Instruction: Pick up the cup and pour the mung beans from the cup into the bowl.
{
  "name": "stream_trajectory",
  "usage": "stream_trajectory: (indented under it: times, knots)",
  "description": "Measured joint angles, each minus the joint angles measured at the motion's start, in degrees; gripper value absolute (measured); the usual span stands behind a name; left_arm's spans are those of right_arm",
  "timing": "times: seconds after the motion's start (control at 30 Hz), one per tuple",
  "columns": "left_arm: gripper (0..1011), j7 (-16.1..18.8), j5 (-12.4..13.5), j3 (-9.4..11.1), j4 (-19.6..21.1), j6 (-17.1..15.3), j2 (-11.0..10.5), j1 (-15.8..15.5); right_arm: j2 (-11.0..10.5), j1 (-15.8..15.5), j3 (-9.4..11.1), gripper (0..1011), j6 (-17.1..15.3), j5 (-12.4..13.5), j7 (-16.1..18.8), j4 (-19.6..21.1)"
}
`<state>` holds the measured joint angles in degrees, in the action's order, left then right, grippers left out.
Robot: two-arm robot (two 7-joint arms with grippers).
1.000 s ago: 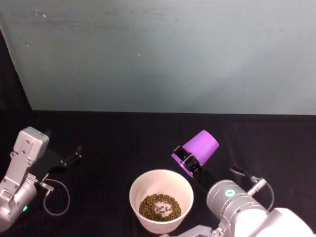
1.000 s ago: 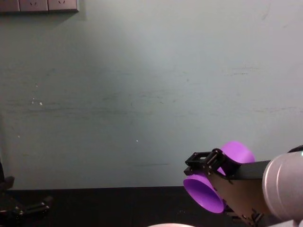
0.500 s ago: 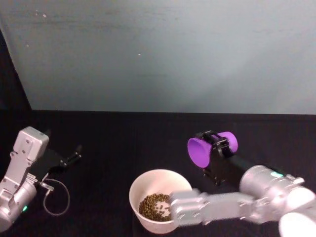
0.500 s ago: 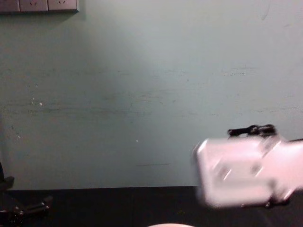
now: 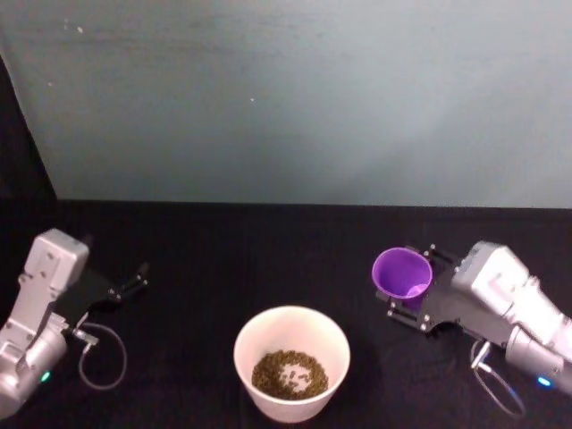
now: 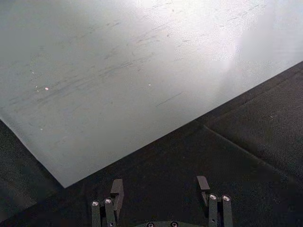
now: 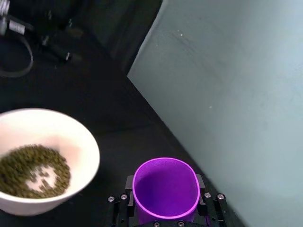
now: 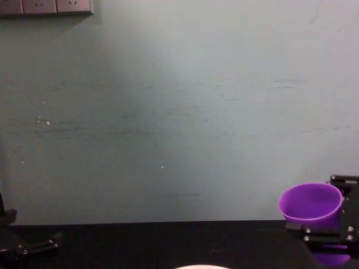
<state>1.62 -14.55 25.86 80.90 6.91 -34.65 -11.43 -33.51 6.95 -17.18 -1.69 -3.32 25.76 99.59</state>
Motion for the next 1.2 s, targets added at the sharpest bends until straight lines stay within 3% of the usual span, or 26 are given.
stream_trajectory:
  times: [0.17, 0.23, 0.87, 1.2]
  knots:
    - [1004, 0.0, 0.0, 0.0, 0.0, 0.0, 0.0, 0.0, 2.0, 0.1, 1.4, 723, 0.8, 8.6, 3.3, -4.3]
    - [1003, 0.0, 0.0, 0.0, 0.0, 0.0, 0.0, 0.0, 2.3, 0.2, 1.6, 723, 0.6, 10.5, 4.1, -5.1]
    - [1004, 0.0, 0.0, 0.0, 0.0, 0.0, 0.0, 0.0, 2.1, 0.2, 1.3, 723, 0.7, 9.0, 3.7, -4.6]
    - [1003, 0.0, 0.0, 0.0, 0.0, 0.0, 0.0, 0.0, 1.8, 1.0, 0.9, 723, 3.3, 12.4, 4.6, -7.4]
